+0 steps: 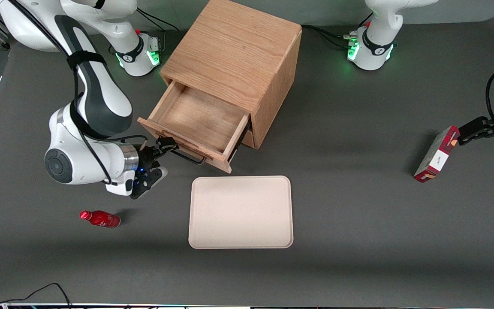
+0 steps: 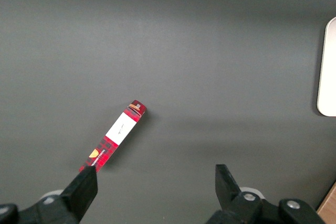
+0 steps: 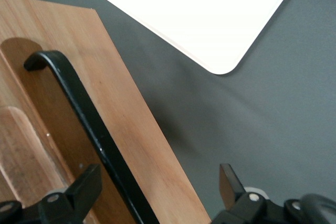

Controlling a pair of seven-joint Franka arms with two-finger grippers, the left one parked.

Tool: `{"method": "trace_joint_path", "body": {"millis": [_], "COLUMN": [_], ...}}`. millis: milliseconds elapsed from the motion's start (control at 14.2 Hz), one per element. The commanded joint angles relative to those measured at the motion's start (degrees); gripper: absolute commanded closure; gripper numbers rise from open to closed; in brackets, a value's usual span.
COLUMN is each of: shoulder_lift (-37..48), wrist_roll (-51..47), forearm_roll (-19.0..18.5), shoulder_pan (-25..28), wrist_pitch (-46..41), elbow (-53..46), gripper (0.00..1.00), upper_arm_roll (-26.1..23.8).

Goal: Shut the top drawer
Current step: 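Push the drawer front with the right gripper into the cabinet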

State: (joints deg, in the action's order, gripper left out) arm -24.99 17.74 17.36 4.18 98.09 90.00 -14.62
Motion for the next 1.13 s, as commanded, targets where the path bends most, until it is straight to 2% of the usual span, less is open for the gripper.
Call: {"method": "trace_joint_path", "body": {"millis": [0,424,848,1060], "shoulder_lift": [2.67,8.81,13.65,16.11], "wrist_roll": [-4.19,-4.64,-4.91,-6.48], "forearm_roll": [1.54,1.89,6.80,7.43], "shoulder_pan": [0.13,-0.31,-0.31,-0.31], "wrist_pitch": [2.02,4.47,7.11,9.04], "elbow": [3.34,12.11,19.50,22.76], "gripper": [0.00,0.00,0.00,0.00], "upper_arm_roll": [-2.16,-3.05,-3.84,-5.68]}}
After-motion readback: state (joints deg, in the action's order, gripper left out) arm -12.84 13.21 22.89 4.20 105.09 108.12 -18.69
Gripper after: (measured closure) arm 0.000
